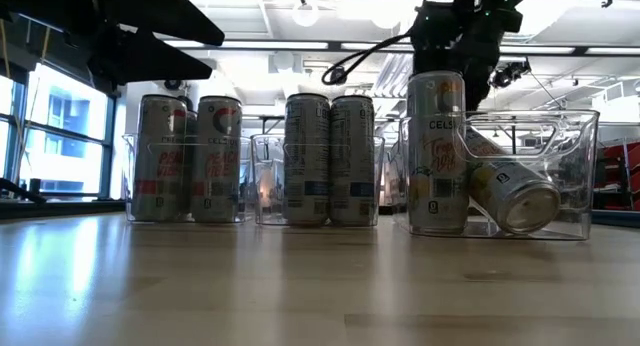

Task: Sort soda cans
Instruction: Adjust the white-yellow soda cans

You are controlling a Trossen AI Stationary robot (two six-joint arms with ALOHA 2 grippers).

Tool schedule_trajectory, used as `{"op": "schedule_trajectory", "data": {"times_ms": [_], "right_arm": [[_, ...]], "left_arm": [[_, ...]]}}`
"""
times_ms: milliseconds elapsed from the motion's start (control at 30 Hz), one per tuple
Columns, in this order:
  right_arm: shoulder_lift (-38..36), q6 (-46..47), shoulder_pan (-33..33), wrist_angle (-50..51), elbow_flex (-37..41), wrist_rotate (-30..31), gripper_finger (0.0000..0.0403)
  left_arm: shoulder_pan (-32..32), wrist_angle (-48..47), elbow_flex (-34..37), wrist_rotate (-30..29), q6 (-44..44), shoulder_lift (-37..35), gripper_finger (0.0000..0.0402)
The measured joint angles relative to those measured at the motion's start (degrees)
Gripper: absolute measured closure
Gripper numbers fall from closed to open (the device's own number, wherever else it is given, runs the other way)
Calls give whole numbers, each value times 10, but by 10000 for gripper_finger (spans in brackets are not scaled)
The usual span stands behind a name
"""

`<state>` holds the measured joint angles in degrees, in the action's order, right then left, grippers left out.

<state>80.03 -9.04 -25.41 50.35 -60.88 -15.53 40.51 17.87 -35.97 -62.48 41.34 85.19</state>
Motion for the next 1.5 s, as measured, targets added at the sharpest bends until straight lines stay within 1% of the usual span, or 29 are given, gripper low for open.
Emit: {"op": "schedule_trajectory", "data": {"times_ms": [133,200,267,367,467,633,700,767,1000,1200,1333,1433,1500], "right_arm": [[-11,12,21,18,0,-2,402],[-19,11,31,25,0,-26,400],[-25,15,42,32,0,-54,389],[-27,18,69,37,-4,-72,352],[-28,24,101,24,-5,-64,300],[-28,3,151,10,-2,-3,222],[-28,0,164,11,-2,19,200],[-28,5,172,12,-2,36,187],[-28,10,169,11,-1,99,181],[-28,0,157,13,-1,113,181],[-29,0,137,13,-1,125,181],[-29,-3,125,12,-1,121,181],[-29,-13,118,-1,-1,107,181]], "left_arm": [[0,0,0,0,0,0,161],[0,0,0,-1,0,0,161],[0,0,0,-1,1,0,161],[0,0,0,-1,3,0,161],[0,0,0,-2,4,0,161],[0,0,0,-2,4,0,161],[0,0,0,-2,4,0,161],[0,0,0,-3,4,0,161],[0,0,0,-3,4,0,161],[0,0,0,-3,4,0,161],[0,0,0,-3,4,0,161],[0,0,0,-3,4,0,161],[0,0,0,-3,4,0,161]]}}
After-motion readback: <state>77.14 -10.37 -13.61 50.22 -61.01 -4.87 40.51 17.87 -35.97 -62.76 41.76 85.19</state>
